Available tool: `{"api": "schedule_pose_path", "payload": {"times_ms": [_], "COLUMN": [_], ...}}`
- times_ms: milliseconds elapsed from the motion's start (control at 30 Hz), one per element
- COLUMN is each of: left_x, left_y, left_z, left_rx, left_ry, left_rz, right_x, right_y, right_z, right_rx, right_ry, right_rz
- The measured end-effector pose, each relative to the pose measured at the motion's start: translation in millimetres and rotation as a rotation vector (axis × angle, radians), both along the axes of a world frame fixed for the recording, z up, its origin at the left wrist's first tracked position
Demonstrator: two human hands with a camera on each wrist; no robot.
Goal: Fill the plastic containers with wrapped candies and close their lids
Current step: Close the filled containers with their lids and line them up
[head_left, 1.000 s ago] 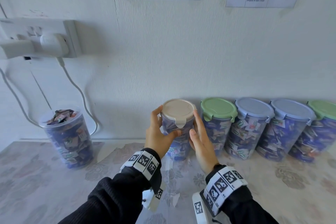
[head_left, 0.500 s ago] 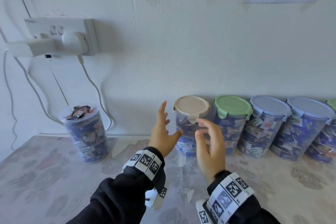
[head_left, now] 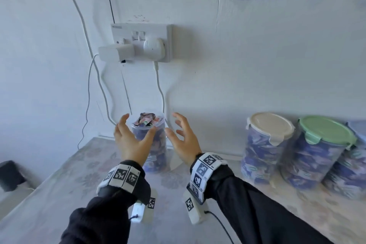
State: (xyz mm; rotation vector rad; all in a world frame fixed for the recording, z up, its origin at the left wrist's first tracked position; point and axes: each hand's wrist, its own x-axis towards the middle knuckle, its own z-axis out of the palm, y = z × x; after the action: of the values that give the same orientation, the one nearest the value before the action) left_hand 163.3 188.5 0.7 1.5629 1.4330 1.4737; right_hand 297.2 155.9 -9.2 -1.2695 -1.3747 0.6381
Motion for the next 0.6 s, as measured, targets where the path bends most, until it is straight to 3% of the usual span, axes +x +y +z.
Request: {"api": "schedule_pose_path", "payload": {"times_ms": [133,333,600], "left_x": [-20.6,-31.6,-50.1], "left_y": [19.2,29.5,-3.4], "left_z": [2.5,-1.6,15.9], "left_rx": [-0.188,-0.208,-0.155], "left_ry": [-0.123,-0.136,-0.212], "left_rz": [-0.309,-0.330,-0.553], "right_x": [-19.2,-20.0,-8.1], "right_y": [39.3,52.5,-8.2], "right_z": [0.2,-6.5,10.6], "right_rx": [-0.087,-0.106,-0.088], "right_ry": [0.129,0.197,0.114], "right_rz": [0.093,0.120,0.125]}}
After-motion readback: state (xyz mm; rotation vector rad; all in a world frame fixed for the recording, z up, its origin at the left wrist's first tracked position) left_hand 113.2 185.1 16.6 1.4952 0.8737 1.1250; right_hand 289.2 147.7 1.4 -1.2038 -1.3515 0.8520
